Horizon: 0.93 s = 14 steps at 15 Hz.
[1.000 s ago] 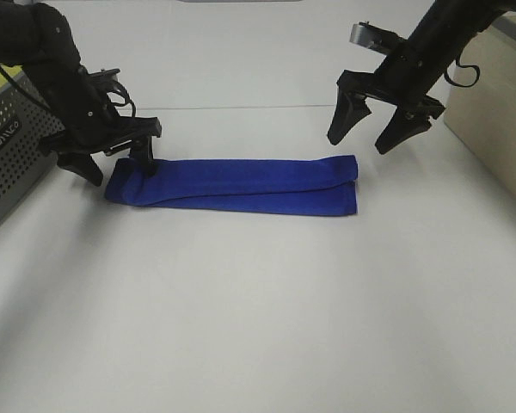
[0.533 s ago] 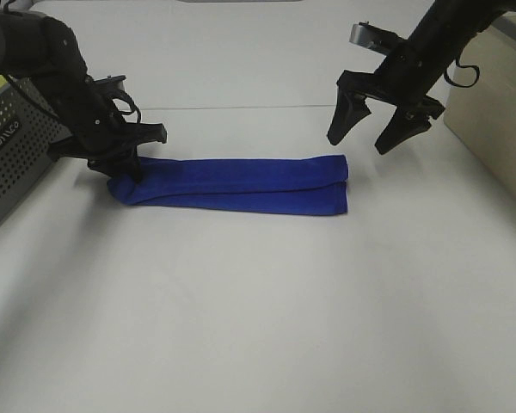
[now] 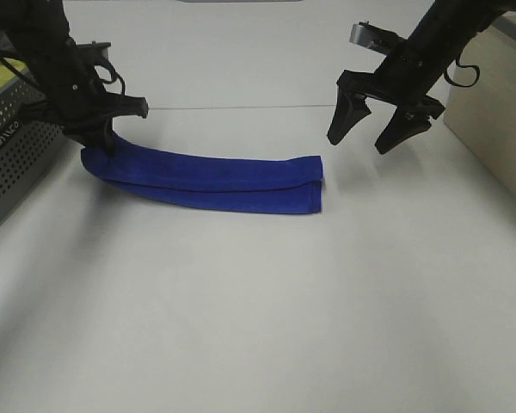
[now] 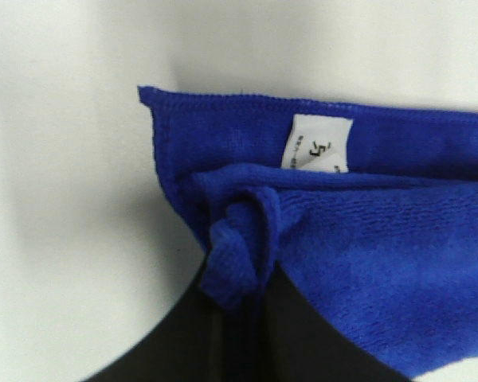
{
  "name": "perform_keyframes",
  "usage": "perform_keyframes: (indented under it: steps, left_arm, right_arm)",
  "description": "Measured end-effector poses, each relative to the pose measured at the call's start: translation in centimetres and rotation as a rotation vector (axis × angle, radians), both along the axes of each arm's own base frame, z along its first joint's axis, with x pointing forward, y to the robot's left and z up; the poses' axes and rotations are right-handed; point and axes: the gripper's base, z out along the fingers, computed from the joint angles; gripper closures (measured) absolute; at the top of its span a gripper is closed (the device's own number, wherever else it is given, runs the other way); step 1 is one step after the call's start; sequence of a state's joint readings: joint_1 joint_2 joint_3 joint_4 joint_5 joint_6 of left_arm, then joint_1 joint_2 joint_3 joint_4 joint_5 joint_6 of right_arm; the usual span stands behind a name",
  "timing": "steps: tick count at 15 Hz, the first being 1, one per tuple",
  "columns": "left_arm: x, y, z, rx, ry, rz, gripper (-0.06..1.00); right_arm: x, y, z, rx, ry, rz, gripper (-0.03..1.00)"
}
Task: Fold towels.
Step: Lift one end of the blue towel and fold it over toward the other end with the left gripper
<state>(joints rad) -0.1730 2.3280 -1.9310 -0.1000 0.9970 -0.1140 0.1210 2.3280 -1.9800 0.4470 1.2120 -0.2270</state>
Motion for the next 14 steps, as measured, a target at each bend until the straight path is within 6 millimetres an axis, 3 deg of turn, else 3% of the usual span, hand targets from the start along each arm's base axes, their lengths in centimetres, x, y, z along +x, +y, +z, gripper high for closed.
perform_keyframes:
  steps: [3, 4, 5, 6, 8, 11, 14]
  left_arm:
    - [0.0, -2.1, 4.3, -0.049, -0.005, -0.032, 0.88]
    - [-0.1, -3.5, 5.4, -0.115, -0.015, -0.043, 0.88]
    - [-0.6, -6.6, 6.7, -0.251, -0.03, -0.063, 0.88]
    - [-0.8, -8.2, 6.8, -0.292, -0.048, -0.067, 0.88]
    - [-1.1, -11.3, 6.2, -0.349, -0.074, -0.085, 0.88]
    - [-1.4, -15.5, 3.4, -0.401, -0.1, -0.074, 0.88]
    - [-1.5, -17.4, 1.3, -0.43, -0.1, -0.037, 0.8]
  right_arm:
    - [0.0, 0.0, 0.0, 0.0, 0.0, 0.0, 0.12]
    - [0.0, 0.0, 0.0, 0.0, 0.0, 0.0, 0.12]
    - [0.0, 0.0, 0.0, 0.0, 0.0, 0.0, 0.12]
    - [0.0, 0.0, 0.0, 0.0, 0.0, 0.0, 0.12]
    - [0.0, 0.0, 0.0, 0.001, 0.0, 0.0, 0.12]
    - [0.0, 0.0, 0.0, 0.001, 0.0, 0.0, 0.12]
    - [0.0, 0.0, 0.0, 0.001, 0.0, 0.0, 0.12]
